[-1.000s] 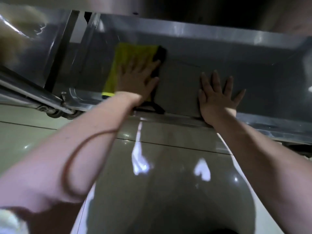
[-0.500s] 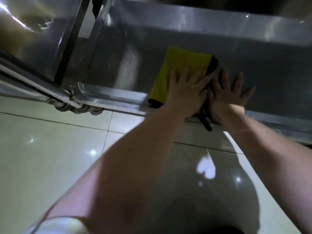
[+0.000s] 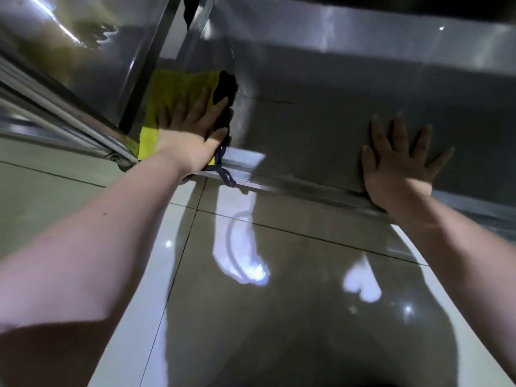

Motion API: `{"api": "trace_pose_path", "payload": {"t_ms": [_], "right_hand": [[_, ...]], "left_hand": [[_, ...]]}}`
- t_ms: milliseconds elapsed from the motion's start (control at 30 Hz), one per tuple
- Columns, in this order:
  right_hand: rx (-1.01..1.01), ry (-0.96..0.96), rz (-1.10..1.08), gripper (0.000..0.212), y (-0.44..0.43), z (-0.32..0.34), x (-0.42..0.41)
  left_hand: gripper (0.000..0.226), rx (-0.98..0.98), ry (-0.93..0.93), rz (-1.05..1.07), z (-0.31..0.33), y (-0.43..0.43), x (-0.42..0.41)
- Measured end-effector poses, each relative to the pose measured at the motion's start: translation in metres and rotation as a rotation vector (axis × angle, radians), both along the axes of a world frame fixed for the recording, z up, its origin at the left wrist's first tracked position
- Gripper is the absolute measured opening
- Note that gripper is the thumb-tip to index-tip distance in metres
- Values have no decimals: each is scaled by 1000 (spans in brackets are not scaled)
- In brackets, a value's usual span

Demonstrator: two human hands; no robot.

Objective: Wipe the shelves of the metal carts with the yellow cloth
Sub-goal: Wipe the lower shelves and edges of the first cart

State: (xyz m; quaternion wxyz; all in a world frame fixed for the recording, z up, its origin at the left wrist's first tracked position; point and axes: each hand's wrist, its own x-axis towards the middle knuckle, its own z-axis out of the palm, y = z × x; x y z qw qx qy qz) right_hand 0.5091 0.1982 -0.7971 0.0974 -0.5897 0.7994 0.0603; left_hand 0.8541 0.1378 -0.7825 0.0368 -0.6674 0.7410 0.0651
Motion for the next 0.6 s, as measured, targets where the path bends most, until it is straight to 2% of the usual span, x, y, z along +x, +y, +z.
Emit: {"api": "trace_pose_path", "payload": {"t_ms": [100, 333, 600], "right_hand": [[-3, 2, 55, 58, -2, 4, 5], [-40, -124, 625, 54, -13, 9, 96], [-92, -164, 625, 54, -6, 4, 89]], "left_hand": [[56, -6, -4, 9, -1, 1, -10], [55, -19, 13, 16, 1, 2, -12], [59, 21, 5, -41, -2, 12, -3]]}}
